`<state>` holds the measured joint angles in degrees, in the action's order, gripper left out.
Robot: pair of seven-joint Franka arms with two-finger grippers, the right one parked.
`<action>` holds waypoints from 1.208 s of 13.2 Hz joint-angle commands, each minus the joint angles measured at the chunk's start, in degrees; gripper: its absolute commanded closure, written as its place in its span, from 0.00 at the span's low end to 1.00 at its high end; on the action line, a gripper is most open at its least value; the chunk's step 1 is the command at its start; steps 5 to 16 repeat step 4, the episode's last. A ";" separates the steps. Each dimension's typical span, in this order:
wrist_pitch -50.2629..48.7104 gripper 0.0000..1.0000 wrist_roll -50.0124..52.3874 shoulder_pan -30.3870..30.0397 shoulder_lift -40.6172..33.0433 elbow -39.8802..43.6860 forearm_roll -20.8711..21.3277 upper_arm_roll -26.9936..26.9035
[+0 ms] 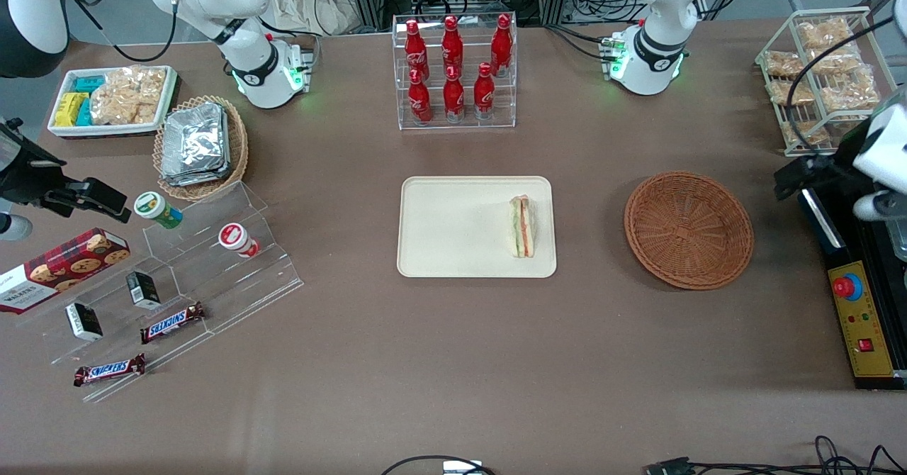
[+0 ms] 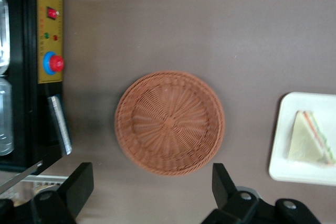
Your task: Place sandwich from basket to tray
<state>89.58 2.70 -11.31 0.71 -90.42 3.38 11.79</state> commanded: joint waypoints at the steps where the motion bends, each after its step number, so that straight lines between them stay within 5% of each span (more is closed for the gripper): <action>1: -1.50 0.00 -2.26 4.01 -5.97 -4.59 -0.83 -4.22; 16: -2.38 0.00 -2.08 4.19 -7.21 -5.12 -3.46 -4.23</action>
